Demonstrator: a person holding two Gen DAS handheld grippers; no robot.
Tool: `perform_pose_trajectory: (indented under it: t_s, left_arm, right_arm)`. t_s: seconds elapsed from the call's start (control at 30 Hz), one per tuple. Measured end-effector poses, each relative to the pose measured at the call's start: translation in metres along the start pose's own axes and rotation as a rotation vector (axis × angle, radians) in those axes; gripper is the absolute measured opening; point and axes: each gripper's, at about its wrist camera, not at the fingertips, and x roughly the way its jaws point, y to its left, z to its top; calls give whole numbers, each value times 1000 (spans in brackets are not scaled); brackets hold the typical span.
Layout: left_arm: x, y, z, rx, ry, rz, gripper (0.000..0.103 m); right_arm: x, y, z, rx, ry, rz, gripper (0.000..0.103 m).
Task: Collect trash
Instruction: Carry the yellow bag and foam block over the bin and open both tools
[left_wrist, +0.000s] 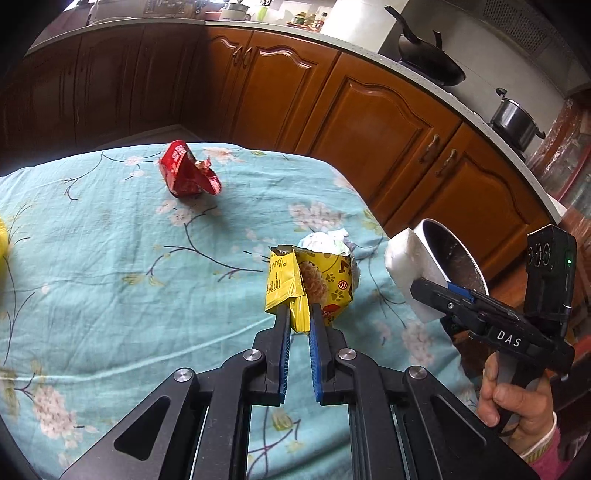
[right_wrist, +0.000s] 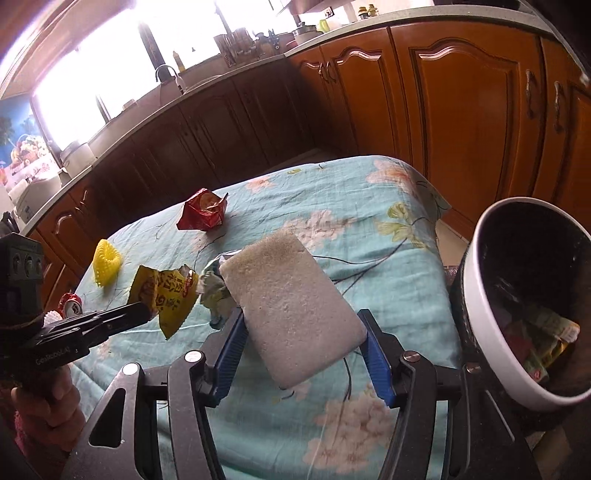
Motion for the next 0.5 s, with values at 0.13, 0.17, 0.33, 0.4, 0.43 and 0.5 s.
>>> perform_pose_trajectory:
  t_s: [0.13, 0.17, 0.33, 0.4, 0.43, 0.5]
  left_arm:
    - [0, -18, -3, 30, 7, -30, 8]
    - [0, -23, -4, 37, 8, -36, 8]
    - [1, -49, -6, 83, 15, -71, 8]
    - [5, -59, -7, 101, 23, -81, 8]
    - [6, -63, -7, 110, 26, -86, 8]
    - [9, -73, -8, 125, 33, -93, 8]
  right_arm:
    - [-23, -10, -11, 30, -25, -11, 61]
    - [-29, -12, -14, 37, -31, -15, 61]
    - [-50, -28, -27, 74, -54, -42, 61]
    - [-59, -37, -32, 91, -64, -55, 61]
    - [-63, -41, -35, 102, -70, -59, 61]
    - [-69, -48, -38, 119, -80, -72, 61]
